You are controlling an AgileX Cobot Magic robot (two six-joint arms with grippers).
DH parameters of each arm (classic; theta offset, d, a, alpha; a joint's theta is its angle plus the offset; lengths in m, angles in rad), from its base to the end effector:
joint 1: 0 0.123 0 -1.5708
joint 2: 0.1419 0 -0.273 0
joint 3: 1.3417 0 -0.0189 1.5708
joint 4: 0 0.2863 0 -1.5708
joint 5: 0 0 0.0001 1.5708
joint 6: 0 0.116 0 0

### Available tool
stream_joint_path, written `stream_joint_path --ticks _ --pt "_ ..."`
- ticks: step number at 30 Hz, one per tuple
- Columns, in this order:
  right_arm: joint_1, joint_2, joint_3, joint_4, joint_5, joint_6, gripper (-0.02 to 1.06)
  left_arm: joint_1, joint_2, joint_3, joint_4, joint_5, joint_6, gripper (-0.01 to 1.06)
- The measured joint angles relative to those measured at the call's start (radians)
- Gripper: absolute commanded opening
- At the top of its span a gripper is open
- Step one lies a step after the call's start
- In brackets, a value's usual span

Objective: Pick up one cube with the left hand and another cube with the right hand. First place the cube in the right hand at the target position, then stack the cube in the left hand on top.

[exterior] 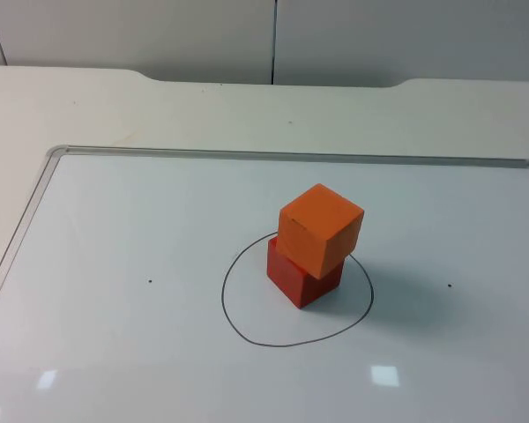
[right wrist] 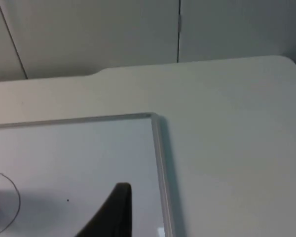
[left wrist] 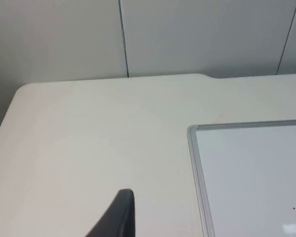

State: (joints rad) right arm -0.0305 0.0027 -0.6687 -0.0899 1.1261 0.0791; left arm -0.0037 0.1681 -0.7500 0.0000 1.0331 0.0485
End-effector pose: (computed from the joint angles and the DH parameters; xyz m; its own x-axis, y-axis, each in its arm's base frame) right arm 0.0332 -0.0104 0.3299 -0.3581 0.0511 -0.9323 0.1204 0.9927 0.0082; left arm 0.0612 -0.0002 0.3573 -0.3554 0.0498 -0.9334 0.0210 0.9988 0.0453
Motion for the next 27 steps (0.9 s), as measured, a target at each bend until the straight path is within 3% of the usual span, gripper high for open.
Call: stream_joint_path --ticks 10,21,27 --pt "0.0 0.0 0.06 0.024 0.005 -0.004 1.05 0.0 -0.107 0.014 0.0 0.031 0.0 1.05" --pt "0.0 0.0 0.117 0.037 -0.01 -0.004 1.05 0.0 -0.111 0.223 0.0 0.037 0.0 1.05" --pt "0.0 0.0 0.152 0.035 -0.026 -0.004 1.05 0.0 -0.111 0.235 0.005 0.049 0.002 1.05"
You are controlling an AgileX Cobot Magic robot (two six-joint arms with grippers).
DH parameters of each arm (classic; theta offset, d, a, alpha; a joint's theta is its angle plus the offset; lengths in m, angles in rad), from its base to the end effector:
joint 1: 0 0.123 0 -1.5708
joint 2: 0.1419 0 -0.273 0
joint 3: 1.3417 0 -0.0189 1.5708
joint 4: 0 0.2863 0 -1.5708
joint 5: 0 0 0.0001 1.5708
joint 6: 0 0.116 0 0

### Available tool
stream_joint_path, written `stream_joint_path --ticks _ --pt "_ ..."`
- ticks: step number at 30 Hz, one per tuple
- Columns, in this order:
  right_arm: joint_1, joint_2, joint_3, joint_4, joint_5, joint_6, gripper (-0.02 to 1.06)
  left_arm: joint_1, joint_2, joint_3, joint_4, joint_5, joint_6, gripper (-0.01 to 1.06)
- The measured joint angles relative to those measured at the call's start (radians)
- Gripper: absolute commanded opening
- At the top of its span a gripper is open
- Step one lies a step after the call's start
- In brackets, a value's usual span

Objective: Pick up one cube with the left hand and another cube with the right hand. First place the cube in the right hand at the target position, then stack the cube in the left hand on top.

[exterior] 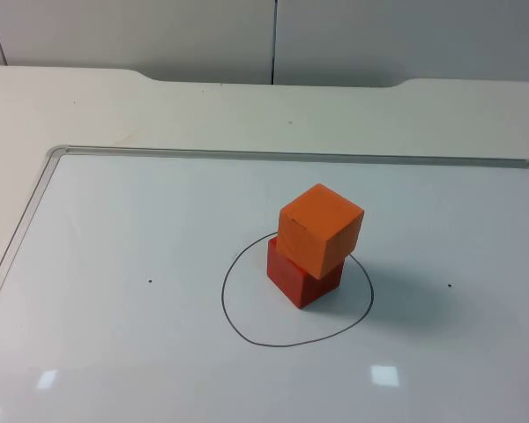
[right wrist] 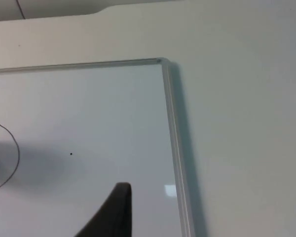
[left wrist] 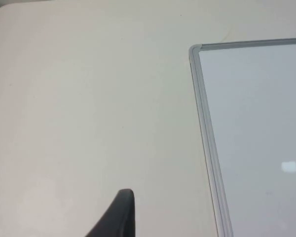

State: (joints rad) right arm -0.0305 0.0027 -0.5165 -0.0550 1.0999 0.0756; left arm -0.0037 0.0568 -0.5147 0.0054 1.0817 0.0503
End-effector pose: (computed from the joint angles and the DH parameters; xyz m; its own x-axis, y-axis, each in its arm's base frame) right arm 0.0568 -0.0074 0.2844 -0.4734 0.0650 -0.8785 0.0976 0.9950 0.0211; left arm 0.0670 0.0003 0.2821 -0.5105 0.0547 -0.8581 0.0266 0.9985 0.0478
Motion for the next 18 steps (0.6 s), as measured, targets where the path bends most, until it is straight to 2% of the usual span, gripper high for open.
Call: stream_joint_path --ticks 18 --pt "0.0 0.0 0.0 0.012 -0.009 0.0 1.05 0.0 0.0 0.0 0.0 0.0 0.002 1.05"
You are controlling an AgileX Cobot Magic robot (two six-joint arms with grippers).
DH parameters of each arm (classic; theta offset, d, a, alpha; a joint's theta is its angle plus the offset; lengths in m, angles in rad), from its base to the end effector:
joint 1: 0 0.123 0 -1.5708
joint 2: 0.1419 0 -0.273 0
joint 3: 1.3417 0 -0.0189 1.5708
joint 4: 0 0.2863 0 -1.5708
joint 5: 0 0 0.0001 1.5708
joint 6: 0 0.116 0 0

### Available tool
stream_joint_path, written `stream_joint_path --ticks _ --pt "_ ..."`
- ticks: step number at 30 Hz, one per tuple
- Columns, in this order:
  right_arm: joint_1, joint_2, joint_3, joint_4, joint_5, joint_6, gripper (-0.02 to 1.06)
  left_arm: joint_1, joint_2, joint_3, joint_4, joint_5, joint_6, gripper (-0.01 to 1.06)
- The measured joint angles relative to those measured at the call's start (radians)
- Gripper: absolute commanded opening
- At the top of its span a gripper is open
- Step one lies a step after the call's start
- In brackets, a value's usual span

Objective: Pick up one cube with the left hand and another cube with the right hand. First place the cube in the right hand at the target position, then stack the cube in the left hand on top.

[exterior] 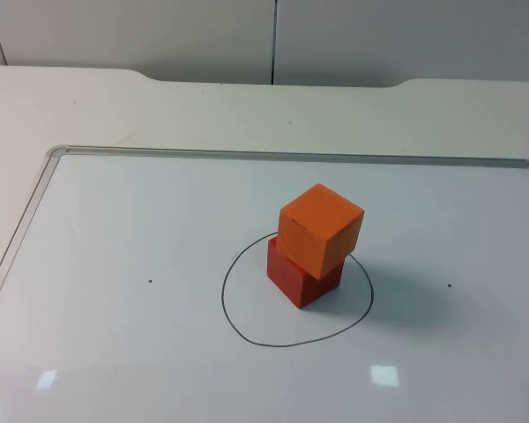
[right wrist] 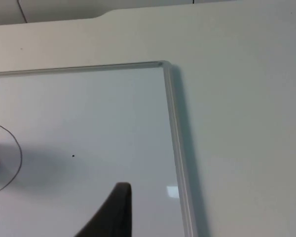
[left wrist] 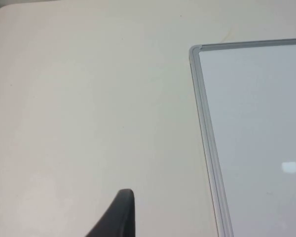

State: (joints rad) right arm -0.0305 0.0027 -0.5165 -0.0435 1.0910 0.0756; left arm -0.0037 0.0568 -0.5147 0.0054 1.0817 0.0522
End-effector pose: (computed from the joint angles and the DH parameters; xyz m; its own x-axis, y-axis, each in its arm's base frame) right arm 0.0574 -0.0062 0.2852 -0.4658 0.0697 -0.8822 0.0905 0.9954 0.0308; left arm 0.0670 0.0003 0.2821 -0.5105 0.0566 -0.8580 0.0276 0.9984 0.0494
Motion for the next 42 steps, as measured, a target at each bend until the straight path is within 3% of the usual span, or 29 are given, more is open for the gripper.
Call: stream_joint_path --ticks 42 --pt "0.0 0.0 0.0 0.017 -0.004 0.0 1.05 -0.009 -0.052 0.0 0.004 0.001 0.0 1.05"
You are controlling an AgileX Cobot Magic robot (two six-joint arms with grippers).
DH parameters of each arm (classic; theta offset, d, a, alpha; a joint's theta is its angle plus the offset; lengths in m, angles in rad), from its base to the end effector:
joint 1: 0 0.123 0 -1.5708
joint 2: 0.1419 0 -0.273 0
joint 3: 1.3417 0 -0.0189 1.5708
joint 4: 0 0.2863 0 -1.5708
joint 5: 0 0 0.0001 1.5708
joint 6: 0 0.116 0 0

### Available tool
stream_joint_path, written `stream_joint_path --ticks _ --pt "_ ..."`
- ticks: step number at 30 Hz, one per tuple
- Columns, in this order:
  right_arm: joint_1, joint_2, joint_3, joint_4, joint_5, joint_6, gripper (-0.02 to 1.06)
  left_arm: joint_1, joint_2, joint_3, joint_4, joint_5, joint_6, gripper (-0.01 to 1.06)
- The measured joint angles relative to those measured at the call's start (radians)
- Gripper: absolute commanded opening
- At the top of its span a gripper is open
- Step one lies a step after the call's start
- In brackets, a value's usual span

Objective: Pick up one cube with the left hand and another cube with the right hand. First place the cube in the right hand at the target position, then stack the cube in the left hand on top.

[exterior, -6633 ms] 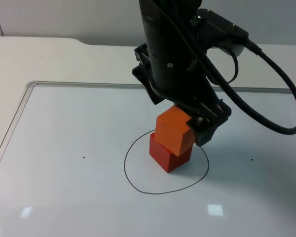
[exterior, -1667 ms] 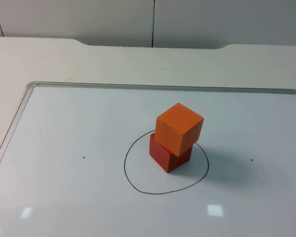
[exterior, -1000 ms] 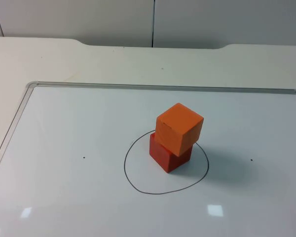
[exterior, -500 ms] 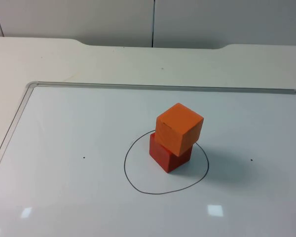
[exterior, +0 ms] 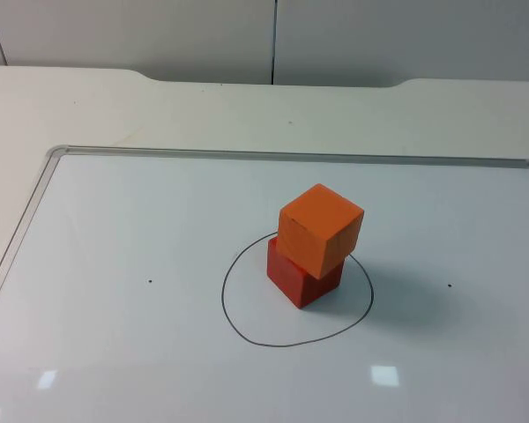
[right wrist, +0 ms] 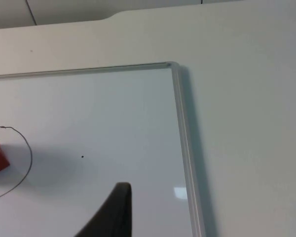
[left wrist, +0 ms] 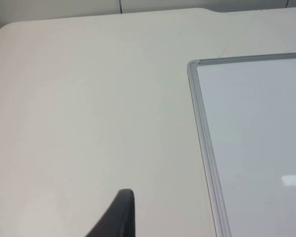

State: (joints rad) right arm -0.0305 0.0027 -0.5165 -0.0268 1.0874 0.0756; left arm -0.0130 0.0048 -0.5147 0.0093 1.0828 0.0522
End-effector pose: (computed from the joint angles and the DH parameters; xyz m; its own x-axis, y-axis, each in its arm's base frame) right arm 0.0577 -0.0045 0.2855 -0.4629 0.0772 -0.8830 0.0808 0.9957 0.0447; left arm 0.0586 0.0002 0.2853 -0.4657 0.0626 -0.8827 0.0321 0.9980 0.0538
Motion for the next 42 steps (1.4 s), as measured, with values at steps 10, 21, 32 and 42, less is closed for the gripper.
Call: stream_joint_path --ticks 10,21,32,42 --pt "0.0 0.0 0.0 0.0 0.0 0.0 1.05 0.0 0.0 0.0 0.0 0.0 -0.006 1.05" --pt "0.0 0.0 0.0 -0.002 0.0 0.0 1.05 0.0 0.0 0.0 -0.002 0.0 -0.018 1.05" --pt "0.0 0.0 0.0 -0.002 0.0 -0.004 1.05 0.0 0.0 0.0 -0.002 0.0 -0.02 1.05" --pt "0.0 0.0 0.0 -0.002 0.0 -0.004 1.05 0.0 0.0 0.0 -0.002 0.0 -0.022 1.05"
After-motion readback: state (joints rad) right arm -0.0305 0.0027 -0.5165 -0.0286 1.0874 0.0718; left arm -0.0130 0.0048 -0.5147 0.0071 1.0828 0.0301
